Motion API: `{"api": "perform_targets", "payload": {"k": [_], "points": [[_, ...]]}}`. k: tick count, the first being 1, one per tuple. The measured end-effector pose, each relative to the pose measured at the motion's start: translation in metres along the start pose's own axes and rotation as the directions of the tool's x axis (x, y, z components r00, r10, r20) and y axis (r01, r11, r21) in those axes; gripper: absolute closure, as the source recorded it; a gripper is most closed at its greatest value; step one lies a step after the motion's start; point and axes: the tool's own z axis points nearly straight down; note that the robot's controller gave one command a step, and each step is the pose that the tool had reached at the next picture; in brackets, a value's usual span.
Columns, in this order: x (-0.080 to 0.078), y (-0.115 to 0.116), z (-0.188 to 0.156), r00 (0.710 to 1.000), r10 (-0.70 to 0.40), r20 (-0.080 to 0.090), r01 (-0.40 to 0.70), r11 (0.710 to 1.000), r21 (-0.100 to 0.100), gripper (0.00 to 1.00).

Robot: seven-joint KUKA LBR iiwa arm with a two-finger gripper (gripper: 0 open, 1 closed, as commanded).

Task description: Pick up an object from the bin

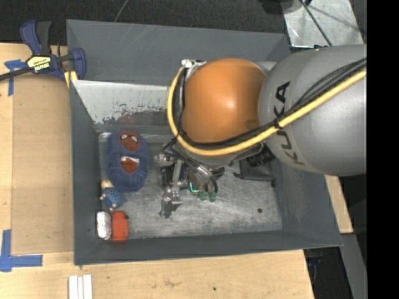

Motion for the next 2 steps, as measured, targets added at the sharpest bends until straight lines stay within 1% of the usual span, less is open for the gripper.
{"api": "perform_targets", "payload": {"k": [1, 2], "points": [[-0.064, 0.017, 0.098, 0.945, -0.327, 0.008, 0.327, 0.945, 0.000, 0.00], [-0.107, -0.015, 0.157, 0.926, -0.377, 0.022, 0.377, 0.926, -0.009, 0.00]]}}
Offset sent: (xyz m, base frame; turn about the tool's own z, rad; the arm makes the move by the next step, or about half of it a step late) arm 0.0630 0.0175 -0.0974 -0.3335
